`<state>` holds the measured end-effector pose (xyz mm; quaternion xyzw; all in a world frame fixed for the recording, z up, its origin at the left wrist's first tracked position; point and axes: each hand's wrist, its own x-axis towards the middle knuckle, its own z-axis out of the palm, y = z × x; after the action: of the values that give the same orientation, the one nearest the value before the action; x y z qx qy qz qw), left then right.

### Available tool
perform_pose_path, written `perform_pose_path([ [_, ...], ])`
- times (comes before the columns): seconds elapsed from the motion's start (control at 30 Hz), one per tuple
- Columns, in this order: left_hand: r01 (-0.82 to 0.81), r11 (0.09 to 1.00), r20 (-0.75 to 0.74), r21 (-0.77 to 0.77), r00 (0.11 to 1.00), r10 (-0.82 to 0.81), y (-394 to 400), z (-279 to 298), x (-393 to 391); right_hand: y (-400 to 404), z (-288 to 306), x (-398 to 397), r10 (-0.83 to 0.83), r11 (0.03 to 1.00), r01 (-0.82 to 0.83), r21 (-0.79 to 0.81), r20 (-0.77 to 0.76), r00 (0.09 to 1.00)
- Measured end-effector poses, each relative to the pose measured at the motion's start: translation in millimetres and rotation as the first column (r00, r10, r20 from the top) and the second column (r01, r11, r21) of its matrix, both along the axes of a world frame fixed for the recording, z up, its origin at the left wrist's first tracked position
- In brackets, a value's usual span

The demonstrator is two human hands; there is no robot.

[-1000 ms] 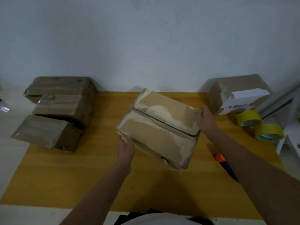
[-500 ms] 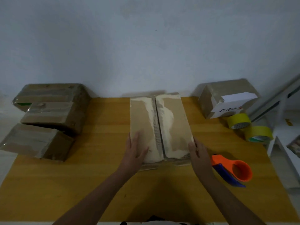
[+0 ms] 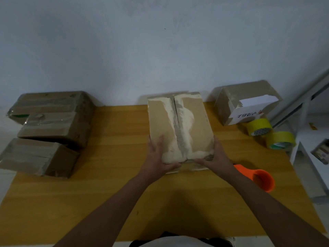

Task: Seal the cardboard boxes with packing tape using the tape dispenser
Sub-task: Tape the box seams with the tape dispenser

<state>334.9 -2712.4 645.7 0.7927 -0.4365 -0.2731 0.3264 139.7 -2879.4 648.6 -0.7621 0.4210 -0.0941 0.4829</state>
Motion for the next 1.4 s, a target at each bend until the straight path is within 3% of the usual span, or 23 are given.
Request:
perform_pose_path([
  [0.37,0.018,0.996,0.064,0.090,0.998,-0.024,-36,-1,29,-31,4,24,0.025,0.996,-0.028,-0.082,-0.042,0.999],
  [0.47,-0.019,0.979,0.289,0.202,0.957,-0.041,-40,5,27,-30,9,21,0.014,0.995,-0.017,-0.093,-0.026,1.000],
  [0.57,-0.005,0.991,0.493,0.133,0.868,-0.061,-33,8,7,-18,4,-10,-0.029,0.987,0.033,-0.159,0.031,0.999],
  [0.73,0.240,0.969,0.556,0.059,0.798,-0.232,-30,3,-43,-2,-36,-115,-0.308,0.898,0.216,-0.384,-0.194,0.931],
  [0.83,0.303,0.952,0.538,0.038,0.797,-0.275,-37,3,-60,4,-56,-156,-0.274,0.912,0.139,-0.385,-0.323,0.906],
  [0.97,0.286,0.958,0.505,-0.020,0.830,-0.237,-45,7,-76,0,-71,-179,-0.096,0.925,-0.132,-0.356,-0.555,0.826],
  [1.2,0.307,0.949,0.448,-0.071,0.860,-0.245,-56,15,-104,-27,-54,-175,0.050,0.878,-0.358,-0.318,-0.682,0.730],
  [1.3,0.254,0.964,0.297,-0.079,0.929,-0.221,-63,20,-114,-50,-21,-168,0.038,0.978,-0.128,-0.167,-0.460,0.887],
  [1.4,0.095,0.995,-0.070,0.023,0.993,-0.093,-72,26,-122,-55,15,-156,-0.141,0.990,0.141,-0.013,-0.177,0.974],
])
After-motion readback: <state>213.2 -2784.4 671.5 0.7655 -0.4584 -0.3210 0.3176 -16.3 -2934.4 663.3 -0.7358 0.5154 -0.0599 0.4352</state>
